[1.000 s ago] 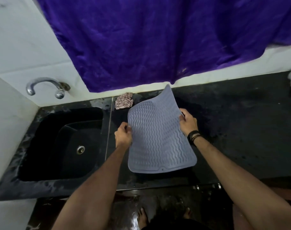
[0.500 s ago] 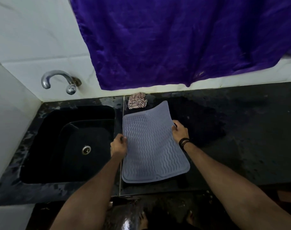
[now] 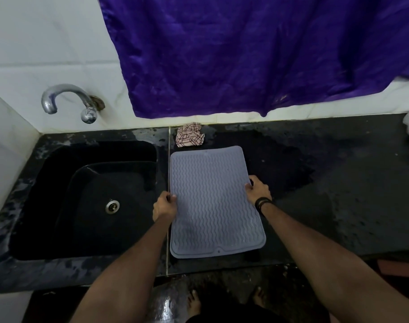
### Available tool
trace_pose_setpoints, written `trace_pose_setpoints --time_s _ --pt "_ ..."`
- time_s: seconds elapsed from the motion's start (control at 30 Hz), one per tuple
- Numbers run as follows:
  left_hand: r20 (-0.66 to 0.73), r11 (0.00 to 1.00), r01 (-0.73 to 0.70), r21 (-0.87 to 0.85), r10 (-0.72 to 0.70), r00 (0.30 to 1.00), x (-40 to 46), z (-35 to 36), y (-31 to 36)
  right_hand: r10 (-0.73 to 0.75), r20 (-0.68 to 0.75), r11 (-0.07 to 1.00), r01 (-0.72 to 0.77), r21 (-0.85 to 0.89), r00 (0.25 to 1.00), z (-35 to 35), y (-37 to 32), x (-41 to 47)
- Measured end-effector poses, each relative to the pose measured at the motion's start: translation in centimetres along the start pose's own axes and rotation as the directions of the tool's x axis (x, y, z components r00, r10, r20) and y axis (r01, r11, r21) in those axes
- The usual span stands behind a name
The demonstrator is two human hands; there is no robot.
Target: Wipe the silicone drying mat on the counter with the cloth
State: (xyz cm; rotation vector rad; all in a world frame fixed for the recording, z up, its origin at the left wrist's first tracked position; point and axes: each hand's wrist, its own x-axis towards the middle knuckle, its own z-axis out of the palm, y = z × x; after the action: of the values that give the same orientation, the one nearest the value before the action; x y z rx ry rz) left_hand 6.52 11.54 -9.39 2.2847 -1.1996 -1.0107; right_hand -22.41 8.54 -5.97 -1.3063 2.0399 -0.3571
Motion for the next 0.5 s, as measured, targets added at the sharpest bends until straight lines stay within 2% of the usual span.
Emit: trace_pose_setpoints --time_s 0.13,0.23,0.27,0.33,0.4,0.5 --pt "-0.008 1.000 0.017 0.013 -0.017 1.000 -0.3 0.1 -0.3 0.005 0.000 0.999 -0.005 -0.043 1.000 0.0 0.6 0.2" --pt "-0.050 0.988 -0.023 0.153 0.031 0.998 -0.8 0.2 -0.5 0.013 -0.030 0.997 -0.016 -0.076 0.999 0.2 0.8 0.0" --pt "-0.082 0.977 -0.056 0.207 0.074 0.994 -1.1 0.3 -0.6 -0.022 -0.061 0.991 0.014 -0.134 0.998 0.4 0.9 -0.2" --pt "-0.134 0.941 -0.133 0.310 0.182 0.974 -1.6 0.7 -0.7 -0.191 -0.095 0.923 0.145 -0.357 0.977 1.2 1.1 -0.7" --pt "-0.097 0.879 -0.244 0.410 0.308 0.946 -2.0 1.1 -0.5 -0.369 -0.016 0.788 0.304 -0.536 0.929 2.3 1.2 -1.4" --pt "0.120 0.768 -0.424 0.480 0.421 0.899 -2.1 1.7 0.0 -0.403 0.203 0.683 0.441 -0.582 0.892 3.6 0.4 -1.9"
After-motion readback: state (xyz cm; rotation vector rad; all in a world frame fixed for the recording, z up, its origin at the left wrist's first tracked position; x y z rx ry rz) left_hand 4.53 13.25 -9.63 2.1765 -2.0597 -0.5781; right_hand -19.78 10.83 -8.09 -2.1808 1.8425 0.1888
